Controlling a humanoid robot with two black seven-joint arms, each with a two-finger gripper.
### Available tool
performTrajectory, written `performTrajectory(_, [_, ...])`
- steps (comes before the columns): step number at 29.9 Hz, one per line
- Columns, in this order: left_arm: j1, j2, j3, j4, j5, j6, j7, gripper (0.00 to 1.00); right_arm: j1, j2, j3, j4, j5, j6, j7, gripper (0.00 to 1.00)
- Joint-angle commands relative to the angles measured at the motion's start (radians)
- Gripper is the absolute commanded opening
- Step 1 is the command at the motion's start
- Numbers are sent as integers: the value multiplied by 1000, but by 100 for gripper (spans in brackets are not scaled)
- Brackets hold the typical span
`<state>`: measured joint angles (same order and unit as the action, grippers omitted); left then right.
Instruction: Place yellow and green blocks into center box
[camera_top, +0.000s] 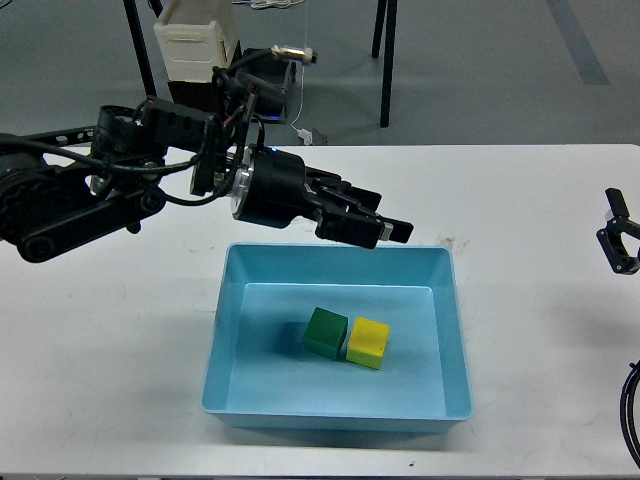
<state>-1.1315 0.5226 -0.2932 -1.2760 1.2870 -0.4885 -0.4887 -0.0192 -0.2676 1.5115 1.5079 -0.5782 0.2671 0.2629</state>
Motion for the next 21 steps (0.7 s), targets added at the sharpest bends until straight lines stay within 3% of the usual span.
performTrajectory(1, [168, 48, -202, 35, -268, 0, 0, 92, 74, 22, -34, 0, 84, 11, -36, 100])
performTrajectory(4, [332, 47, -410, 47, -512, 0, 0, 92, 142, 25, -57, -8, 168, 0, -80, 100])
performTrajectory(8, [492, 48, -558, 40, -799, 0, 0, 96, 191, 63, -68, -37, 225, 3, -86, 100])
performTrajectory(14, [596, 53, -595, 37, -1050, 226, 0, 100, 209, 111, -65, -41, 227, -5, -89, 100])
performTrajectory(16, [631, 48, -596, 27, -1153, 266, 0, 100, 206, 126, -65, -45, 239, -3, -103, 100])
performTrajectory(18, [659, 45, -593, 21, -1311, 263, 0, 100, 200, 166, -63, -45, 291, -5, -149, 100])
performTrajectory(21, [723, 53, -583, -12, -1503, 222, 0, 100, 185, 221, -48, -43, 397, -6, -261, 100])
